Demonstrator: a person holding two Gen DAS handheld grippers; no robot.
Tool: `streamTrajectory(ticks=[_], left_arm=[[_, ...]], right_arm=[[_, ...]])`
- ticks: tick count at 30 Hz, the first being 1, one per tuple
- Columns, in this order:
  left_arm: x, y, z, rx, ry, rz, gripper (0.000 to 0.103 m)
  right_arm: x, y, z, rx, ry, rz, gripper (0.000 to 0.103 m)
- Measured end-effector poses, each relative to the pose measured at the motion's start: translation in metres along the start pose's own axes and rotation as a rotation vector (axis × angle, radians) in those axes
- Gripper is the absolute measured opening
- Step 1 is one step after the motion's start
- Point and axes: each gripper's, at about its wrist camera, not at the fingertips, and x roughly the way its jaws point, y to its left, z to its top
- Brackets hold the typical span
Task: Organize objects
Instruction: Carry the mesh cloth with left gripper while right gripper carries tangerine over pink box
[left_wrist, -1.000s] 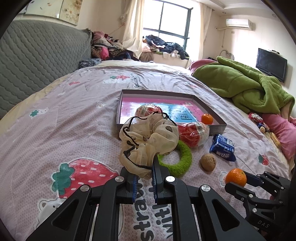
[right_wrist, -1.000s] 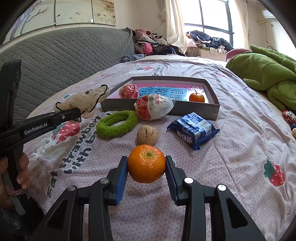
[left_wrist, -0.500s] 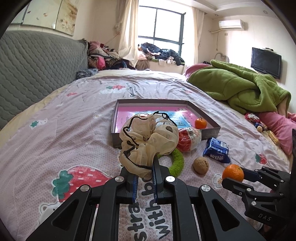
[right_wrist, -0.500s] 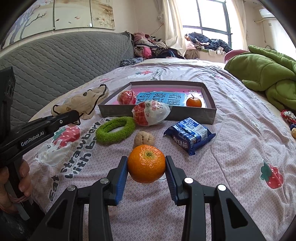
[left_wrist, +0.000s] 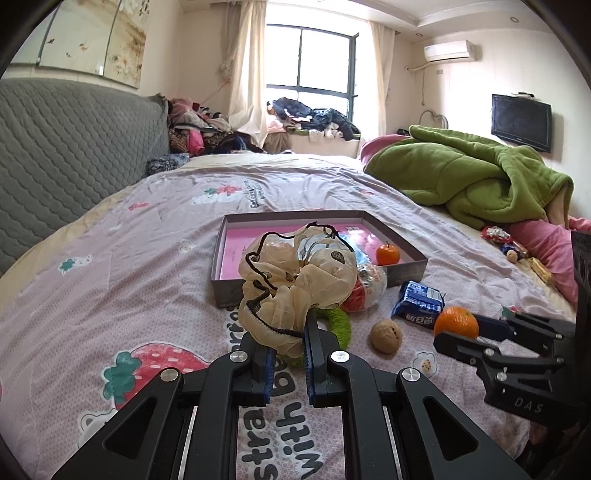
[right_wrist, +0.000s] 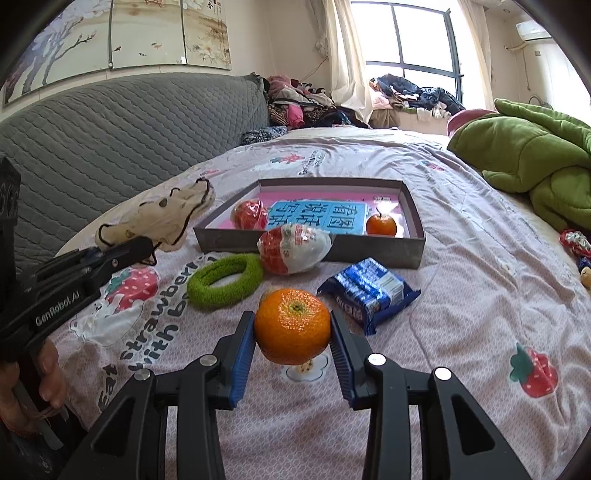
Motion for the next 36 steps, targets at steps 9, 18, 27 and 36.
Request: streamTrajectory(ticks=[9, 18, 27, 36], left_arm=[[-0.001, -0.010, 0.001, 0.011, -0.011, -0.003, 0.013], [0.002, -0.008, 0.002, -0.001, -0.016, 0.012, 0.013], [0.001, -0.008, 0.007, 0.005, -0.036, 0.036, 0.013], [0.001, -0.009, 0.022, 0.004, -0.063, 0.046, 0.013]], right_arm=[[-0.002, -0.005, 0.012, -0.006, -0.031, 0.010, 0.040], [-0.001, -0.006, 0.020, -0.018, -0.048, 0.022, 0.040], [0.003, -0.004, 0.034, -0.051, -0.063, 0.034, 0.040], [0.004, -0.003, 0.053, -0.086, -0.096, 0.035, 0.040]])
